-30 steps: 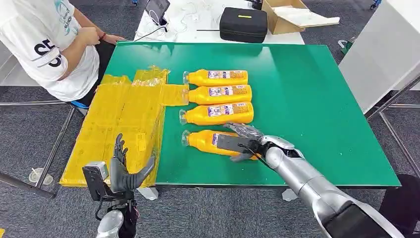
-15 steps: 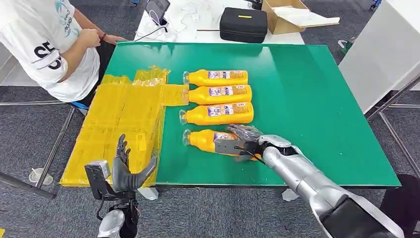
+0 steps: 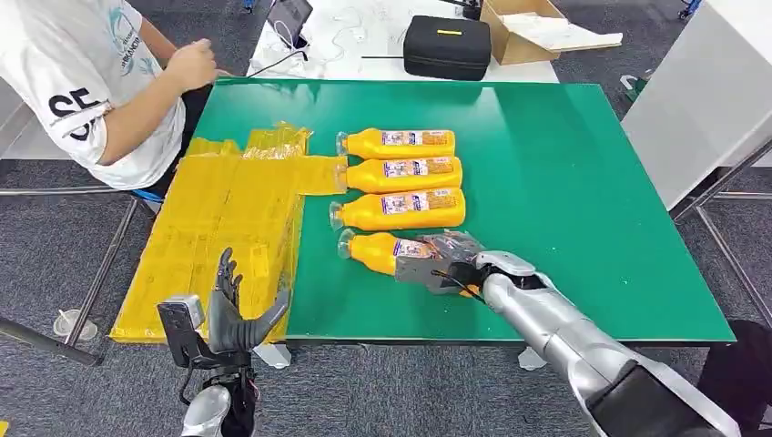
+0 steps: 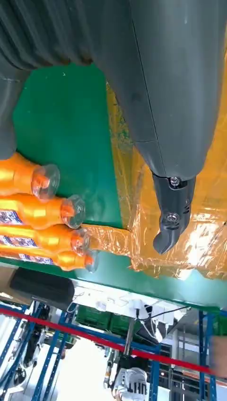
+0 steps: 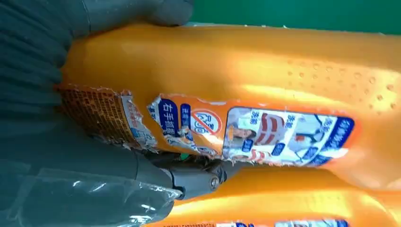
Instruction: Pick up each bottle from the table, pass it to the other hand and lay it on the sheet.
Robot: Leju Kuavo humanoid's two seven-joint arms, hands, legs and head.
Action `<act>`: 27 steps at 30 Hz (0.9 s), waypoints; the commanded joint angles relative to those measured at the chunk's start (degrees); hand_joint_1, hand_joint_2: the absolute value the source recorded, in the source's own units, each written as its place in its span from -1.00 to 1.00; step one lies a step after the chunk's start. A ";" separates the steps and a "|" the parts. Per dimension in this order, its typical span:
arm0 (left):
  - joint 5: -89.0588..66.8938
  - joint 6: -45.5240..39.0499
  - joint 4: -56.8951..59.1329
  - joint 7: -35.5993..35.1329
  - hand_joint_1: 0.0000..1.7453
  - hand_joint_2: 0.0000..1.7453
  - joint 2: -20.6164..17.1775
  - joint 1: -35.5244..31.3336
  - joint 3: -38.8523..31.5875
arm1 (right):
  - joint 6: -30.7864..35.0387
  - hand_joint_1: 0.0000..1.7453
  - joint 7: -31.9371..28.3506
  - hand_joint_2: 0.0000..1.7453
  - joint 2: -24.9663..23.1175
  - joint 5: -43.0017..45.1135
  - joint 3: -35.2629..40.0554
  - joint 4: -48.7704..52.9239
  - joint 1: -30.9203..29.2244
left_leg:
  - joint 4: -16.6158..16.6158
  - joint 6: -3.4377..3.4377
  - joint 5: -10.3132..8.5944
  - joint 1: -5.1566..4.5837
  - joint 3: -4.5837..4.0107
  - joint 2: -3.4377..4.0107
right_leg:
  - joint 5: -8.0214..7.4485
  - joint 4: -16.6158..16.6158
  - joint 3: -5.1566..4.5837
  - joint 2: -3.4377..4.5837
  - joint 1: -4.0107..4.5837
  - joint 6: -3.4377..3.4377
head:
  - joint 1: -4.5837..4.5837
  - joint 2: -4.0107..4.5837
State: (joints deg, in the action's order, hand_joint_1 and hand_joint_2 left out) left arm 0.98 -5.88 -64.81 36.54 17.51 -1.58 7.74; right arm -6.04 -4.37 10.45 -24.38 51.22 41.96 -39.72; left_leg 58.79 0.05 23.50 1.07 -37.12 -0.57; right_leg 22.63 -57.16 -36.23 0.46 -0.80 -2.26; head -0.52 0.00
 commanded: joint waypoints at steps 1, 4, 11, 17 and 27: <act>0.82 0.11 0.14 0.64 -1.00 1.00 -1.15 0.77 0.41 | 9.83 1.00 -7.79 1.00 -0.88 2.35 -17.13 22.12 14.73 | -0.10 -0.03 0.10 0.03 0.28 -0.08 | 0.14 0.10 0.33 -0.16 0.06 0.11 | 0.04 0.00; 1.03 0.10 -1.66 1.00 -1.00 1.00 -1.21 1.87 0.83 | 15.72 1.00 -10.79 1.00 -4.73 1.24 -24.15 30.72 20.56 | -0.04 -0.01 0.20 0.04 0.19 0.09 | 0.16 0.01 0.21 0.03 0.07 0.13 | 0.00 0.00; 3.21 1.97 -3.87 0.90 -1.00 1.00 -1.33 2.60 2.09 | 29.00 1.00 -17.80 1.00 -10.21 -4.25 -31.66 36.49 25.75 | -0.04 0.02 0.18 0.01 0.08 0.00 | 0.17 0.00 0.11 -0.08 0.03 0.09 | 0.02 0.00; 10.09 13.23 -8.60 -3.85 -1.00 1.00 -4.11 1.71 8.03 | 36.51 1.00 -23.20 1.00 -13.70 -7.60 -35.01 32.61 29.36 | -0.07 0.05 0.17 0.02 0.04 -0.12 | 0.18 0.03 0.11 -0.19 0.05 0.10 | 0.00 0.00; 15.63 24.50 -6.37 -6.95 -1.00 1.00 -5.24 -0.29 11.66 | 35.36 1.00 -29.91 1.00 -18.96 -10.45 -29.85 18.70 28.15 | -0.12 0.07 0.14 0.05 0.10 0.04 | 0.10 0.10 0.10 -0.06 0.06 0.09 | 0.02 0.00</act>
State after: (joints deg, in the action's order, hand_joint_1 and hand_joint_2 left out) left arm 13.75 12.25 -73.66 31.60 16.04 1.35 14.38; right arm 30.72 -31.38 -3.19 -33.24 18.64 73.79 -9.66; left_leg 58.76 0.14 23.61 1.10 -37.26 -0.60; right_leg 22.72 -57.16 -36.36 0.40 -0.78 -2.25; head -0.50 0.00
